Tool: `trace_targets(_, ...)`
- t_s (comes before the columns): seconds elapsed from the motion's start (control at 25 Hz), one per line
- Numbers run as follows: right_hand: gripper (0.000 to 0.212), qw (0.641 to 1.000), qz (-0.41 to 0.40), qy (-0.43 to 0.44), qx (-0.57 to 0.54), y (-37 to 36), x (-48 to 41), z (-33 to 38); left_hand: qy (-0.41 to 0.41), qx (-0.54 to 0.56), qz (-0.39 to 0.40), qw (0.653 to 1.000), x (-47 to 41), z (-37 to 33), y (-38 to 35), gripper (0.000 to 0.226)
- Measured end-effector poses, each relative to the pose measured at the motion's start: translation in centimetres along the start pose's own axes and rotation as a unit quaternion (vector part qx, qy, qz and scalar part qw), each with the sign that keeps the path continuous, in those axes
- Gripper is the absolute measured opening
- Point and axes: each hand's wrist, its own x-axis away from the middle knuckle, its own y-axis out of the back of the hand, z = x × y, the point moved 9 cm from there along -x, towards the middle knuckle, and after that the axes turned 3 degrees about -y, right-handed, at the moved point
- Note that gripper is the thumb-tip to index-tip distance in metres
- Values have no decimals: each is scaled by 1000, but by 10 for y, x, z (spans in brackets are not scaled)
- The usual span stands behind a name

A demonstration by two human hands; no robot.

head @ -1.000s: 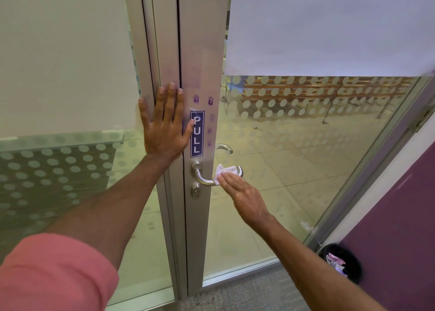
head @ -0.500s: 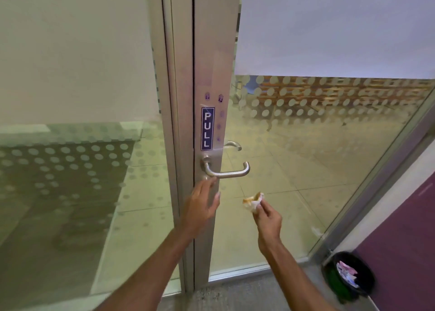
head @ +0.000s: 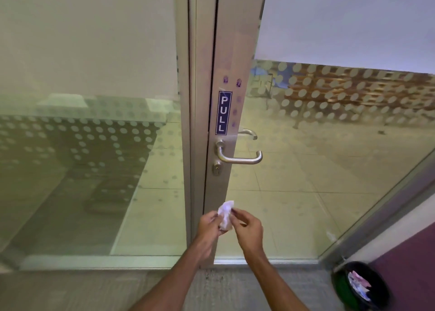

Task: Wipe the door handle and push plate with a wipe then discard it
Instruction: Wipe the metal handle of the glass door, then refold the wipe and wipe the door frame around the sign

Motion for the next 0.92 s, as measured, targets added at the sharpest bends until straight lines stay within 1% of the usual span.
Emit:
trace_targets(0.08,18,997,-11,-26,-72,10,-9,-2,25,-7,22,999,1,0,3,18)
trace_targets(0.12,17,993,7,-55,-108,9,-14,-2,35,-22,37,998,2,-1,3,18)
trace_targets(0.16,18,987,45,-87,-131,4,-18,-3,42,-44,51,997,2,-3,3,17)
trace_targets(0.2,19,979,101,-114,-138,-3,-21,-3,46,-70,62,995,2,-5,3,17)
trace_targets(0.24,20,970,161,-132,-126,-11,-21,-2,46,-94,73,992,1,-9,3,18)
trace_targets(0.32,24,951,260,-142,-85,-22,-16,0,28,-147,85,985,1,-20,4,19)
trace_targets(0.36,28,945,283,-145,-78,-24,-15,-1,15,-173,83,981,0,-25,7,17)
trace_targets(0.44,34,933,297,-174,-106,-26,-15,-4,-17,-200,60,978,-2,-35,14,12)
trace_targets(0.48,34,920,307,-202,-138,-30,-12,-7,-36,-196,39,979,-3,-39,19,8)
trace_targets(0.52,32,900,319,-234,-182,-35,-9,-8,-56,-190,22,980,-4,-44,24,5)
trace_targets(0.6,30,850,343,-278,-289,-49,0,-2,-88,-188,1,978,-6,-51,31,4)
trace_targets(0.64,33,827,349,-287,-335,-56,3,3,-99,-191,-10,977,-8,-54,34,4)
trace_targets(0.72,43,795,345,-297,-401,-69,8,14,-124,-196,-39,972,-13,-65,43,6)
trace_targets(0.8,48,781,332,-284,-447,-78,8,31,-160,-213,-62,962,-19,-81,50,4)
trace_targets(0.88,50,785,306,-254,-475,-79,4,50,-223,-219,-109,944,-21,-106,57,5)
trace_targets(0.92,50,791,289,-243,-482,-80,1,59,-269,-224,-144,926,-17,-123,60,7)
